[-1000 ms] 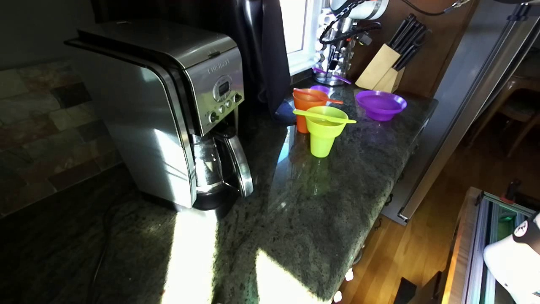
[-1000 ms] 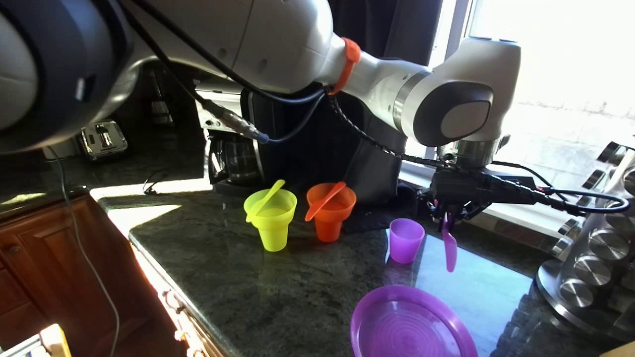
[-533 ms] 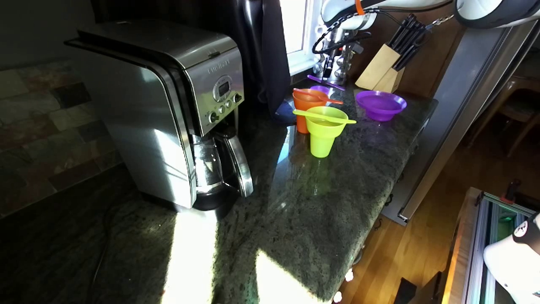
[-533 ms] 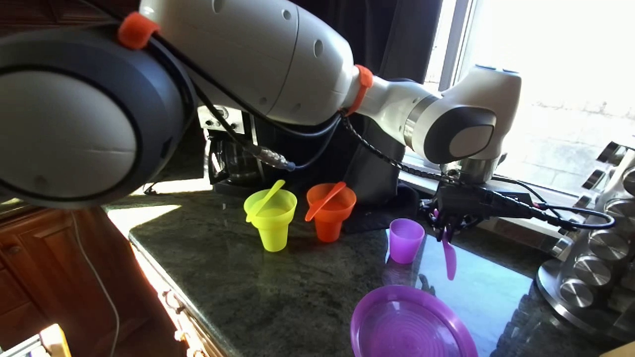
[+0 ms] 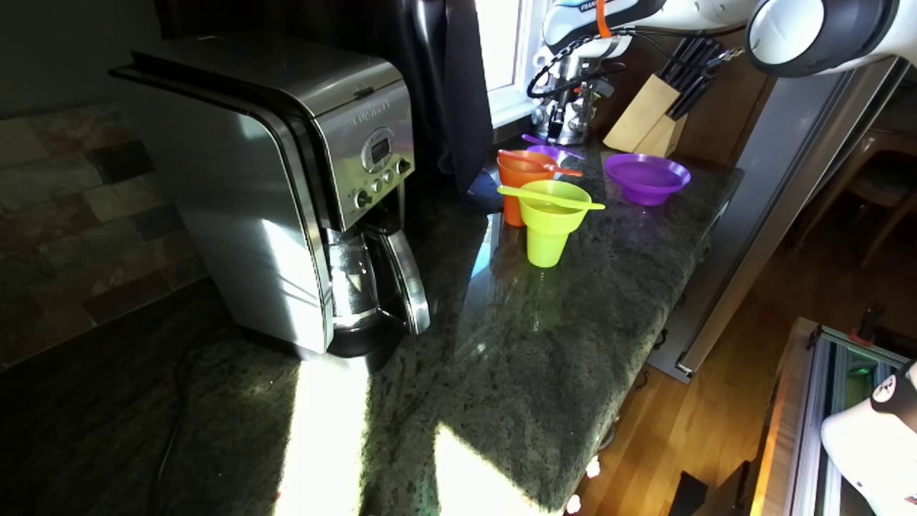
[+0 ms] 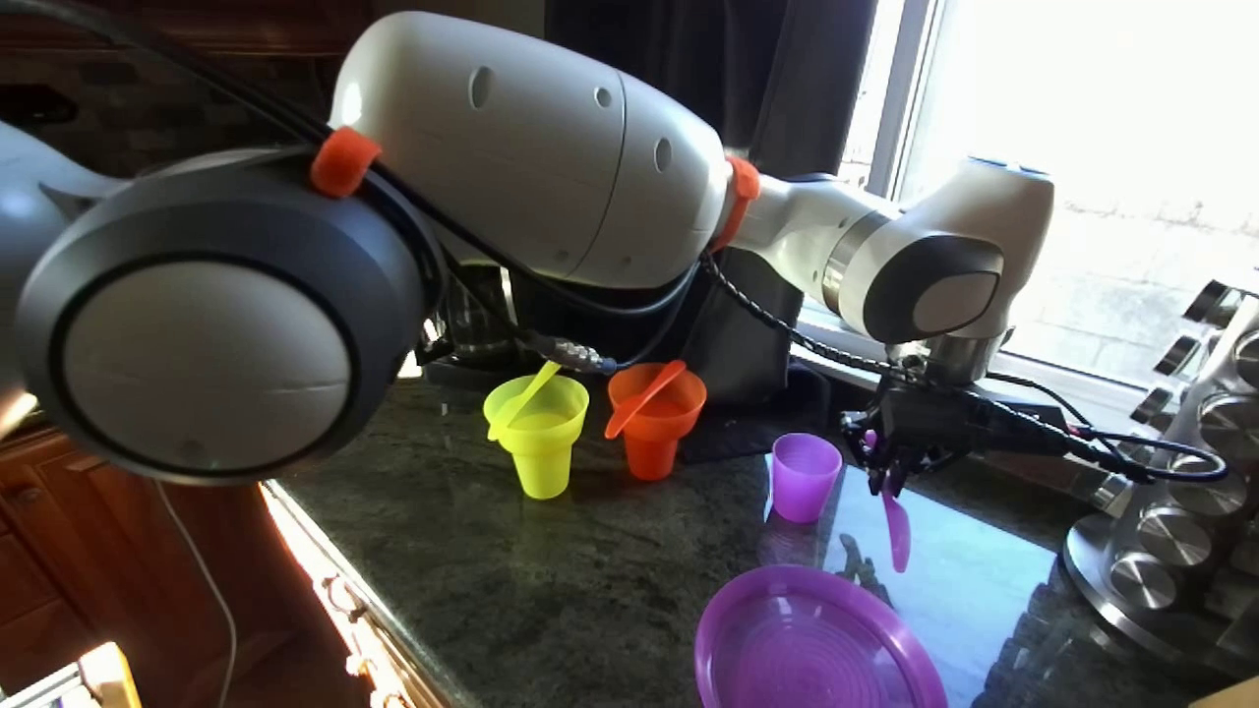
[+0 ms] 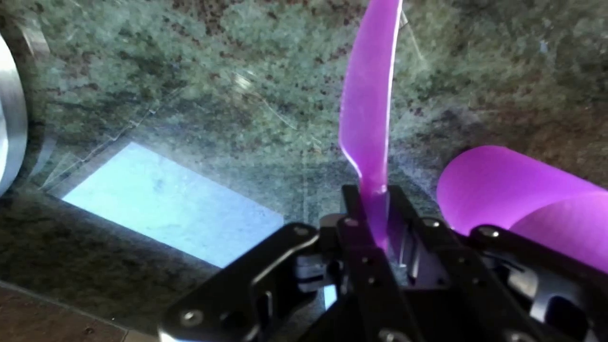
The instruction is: Unstack the purple items.
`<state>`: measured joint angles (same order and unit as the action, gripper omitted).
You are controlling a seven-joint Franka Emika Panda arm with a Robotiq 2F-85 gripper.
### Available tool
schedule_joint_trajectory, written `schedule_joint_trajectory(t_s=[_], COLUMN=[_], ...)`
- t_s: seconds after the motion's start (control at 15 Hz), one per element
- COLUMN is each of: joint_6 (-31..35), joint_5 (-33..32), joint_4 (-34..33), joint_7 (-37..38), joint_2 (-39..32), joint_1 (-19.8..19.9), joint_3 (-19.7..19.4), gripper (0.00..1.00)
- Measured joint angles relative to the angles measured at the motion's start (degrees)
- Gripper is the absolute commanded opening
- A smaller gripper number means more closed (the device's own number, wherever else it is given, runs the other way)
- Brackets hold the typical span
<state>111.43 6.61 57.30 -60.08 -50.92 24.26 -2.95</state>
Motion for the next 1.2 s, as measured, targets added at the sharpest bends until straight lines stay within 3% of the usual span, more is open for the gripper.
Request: schedule_joint_trajectory(t_s=[0.47, 0.53, 1.2], joint_6=[-2.01, -2.01, -2.11], joint_5=[0.03, 0.07, 0.02], joint_4=[-4.04, -4.46, -2.47], joint_7=[-0.01, -0.01, 0.96], joint_2=[-2.18, -2.17, 3.18], joint_1=[0.47, 0.52, 1.29], joint_3=[0.16, 0.15, -2.18], gripper=[0.96, 1.0, 1.0])
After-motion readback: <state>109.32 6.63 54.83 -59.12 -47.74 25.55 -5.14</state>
